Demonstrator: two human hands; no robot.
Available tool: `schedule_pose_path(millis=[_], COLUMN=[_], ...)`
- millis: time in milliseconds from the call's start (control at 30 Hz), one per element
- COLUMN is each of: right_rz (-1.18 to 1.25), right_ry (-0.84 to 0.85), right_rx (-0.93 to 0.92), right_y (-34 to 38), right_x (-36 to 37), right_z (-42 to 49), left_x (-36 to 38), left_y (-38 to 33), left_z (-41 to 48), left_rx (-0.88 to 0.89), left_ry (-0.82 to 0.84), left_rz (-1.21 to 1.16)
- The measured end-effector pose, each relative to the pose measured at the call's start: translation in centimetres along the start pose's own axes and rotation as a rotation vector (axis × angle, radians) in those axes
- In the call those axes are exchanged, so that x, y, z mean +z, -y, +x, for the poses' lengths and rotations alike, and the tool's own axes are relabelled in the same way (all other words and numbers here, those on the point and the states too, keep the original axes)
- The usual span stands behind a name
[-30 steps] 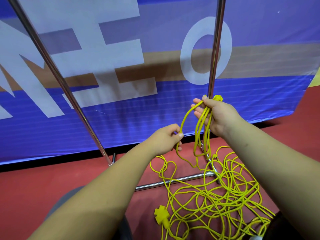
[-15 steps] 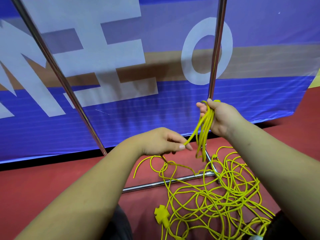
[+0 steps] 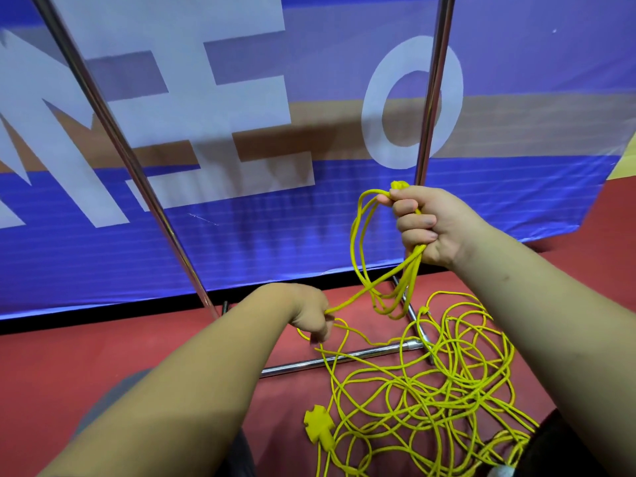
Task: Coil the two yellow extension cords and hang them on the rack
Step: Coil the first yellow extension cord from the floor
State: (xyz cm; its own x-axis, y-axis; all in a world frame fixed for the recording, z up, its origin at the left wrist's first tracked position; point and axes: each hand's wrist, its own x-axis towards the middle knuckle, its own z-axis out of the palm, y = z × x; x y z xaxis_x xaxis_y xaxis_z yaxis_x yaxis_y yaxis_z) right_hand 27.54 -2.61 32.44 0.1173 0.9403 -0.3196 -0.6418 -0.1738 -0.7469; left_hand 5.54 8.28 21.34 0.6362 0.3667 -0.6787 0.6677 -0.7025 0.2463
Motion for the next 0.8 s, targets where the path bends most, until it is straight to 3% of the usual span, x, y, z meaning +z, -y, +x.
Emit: schedule_pose_path(millis=[233, 367, 433, 500, 567, 700, 800], right_rz=[-0.022, -0.054, -0.142, -0.257, -0.339, -0.298, -0.318], right_ry=[0.086, 0.045, -0.004, -0.051, -0.090, -0.141, -0.155], right_rx=[0.025, 0.004, -0.020, -0.042, -0.068, -0.118, -0.142], right_y=[-0.1, 0.0, 0.0, -0.2, -0.4, -1.2, -2.0], right_x=[0.4, -0.1, -0.5, -0.8, -0.9, -0.3, 0.2], right_z=[-0.9, -0.9, -0.8, -0.8, -0.6, 0.2, 1.0], left_x=[0.4, -1.5, -3.0, -4.8, -6.8, -9.5, -9.3], left_y=[2.3, 3.0, 3.1, 3.6, 4.5, 5.0, 2.9], left_z=[0.7, -0.8, -2.0, -3.4, -5.3, -9.4, -10.0], left_rx=[-0.048, -0.083, -0.086, -0.105, -0.181, -0.411, -0.282], left_ry=[0.025, -0.010, -0.074, -0.227, -0.480, -1.215, -1.432], left_rz=[0.019, -0.217, -0.202, -0.064, -0.044, -0.019, -0.069])
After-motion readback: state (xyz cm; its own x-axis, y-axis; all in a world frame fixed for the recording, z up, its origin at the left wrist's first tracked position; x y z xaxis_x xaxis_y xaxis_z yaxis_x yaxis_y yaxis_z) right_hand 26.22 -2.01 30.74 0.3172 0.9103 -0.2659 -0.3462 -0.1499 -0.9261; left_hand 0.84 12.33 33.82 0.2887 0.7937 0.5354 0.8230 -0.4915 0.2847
